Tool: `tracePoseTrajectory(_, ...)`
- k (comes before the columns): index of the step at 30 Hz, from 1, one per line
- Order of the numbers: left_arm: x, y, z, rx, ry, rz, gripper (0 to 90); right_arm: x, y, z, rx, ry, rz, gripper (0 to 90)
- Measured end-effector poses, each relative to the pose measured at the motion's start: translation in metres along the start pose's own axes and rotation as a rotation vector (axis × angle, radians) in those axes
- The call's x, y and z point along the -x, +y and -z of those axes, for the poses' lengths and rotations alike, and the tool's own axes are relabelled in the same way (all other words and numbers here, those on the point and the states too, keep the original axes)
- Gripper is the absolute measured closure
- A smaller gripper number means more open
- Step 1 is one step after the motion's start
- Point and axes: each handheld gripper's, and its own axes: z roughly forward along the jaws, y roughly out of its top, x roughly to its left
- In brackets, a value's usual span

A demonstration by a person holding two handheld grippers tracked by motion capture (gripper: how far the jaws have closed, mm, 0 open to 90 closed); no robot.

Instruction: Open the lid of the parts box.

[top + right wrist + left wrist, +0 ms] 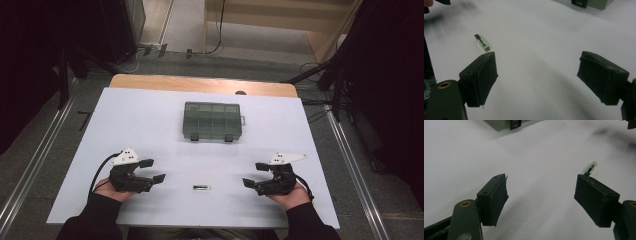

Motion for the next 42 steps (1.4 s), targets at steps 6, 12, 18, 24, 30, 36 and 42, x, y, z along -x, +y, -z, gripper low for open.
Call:
tracePoseTrajectory(6,0.0024,-0.0003,-0.0003,0.004,-0.009,-0.004,25.8,0.0003,-0.0011,-0.0002,-0.006,-0.005,0.001,17.7)
tracePoseTrajectory(12,0.0024,-0.0003,-0.0011,-0.007,-0.018,0.004,25.9,0.0004,-0.0012,-0.0001,-0.006,-0.009,0.001,18.6)
tracePoseTrajectory(18,0.0018,-0.0002,-0.0009,0.001,-0.01,0.003,25.9,0.0003,-0.0013,-0.0006,-0.009,-0.005,-0.001,19.8)
tracePoseTrajectory(24,0.002,-0.0004,-0.0009,0.0,-0.014,0.0,25.9,0.0005,-0.0013,-0.0006,-0.008,-0.005,0.001,19.7)
tracePoseTrajectory(30,0.0019,-0.0004,-0.0014,-0.004,-0.018,0.002,25.9,0.0002,-0.0013,-0.0009,-0.014,-0.002,-0.004,19.8)
tracePoseTrajectory(36,0.0019,-0.0005,-0.001,-0.003,-0.017,0.002,25.9,0.0003,-0.0017,-0.0013,-0.02,-0.003,0.004,20.0)
tracePoseTrajectory(42,0.0016,-0.0007,-0.001,-0.009,-0.01,-0.002,25.9,0.0006,-0.0017,-0.0013,-0.018,-0.002,-0.001,20.2)
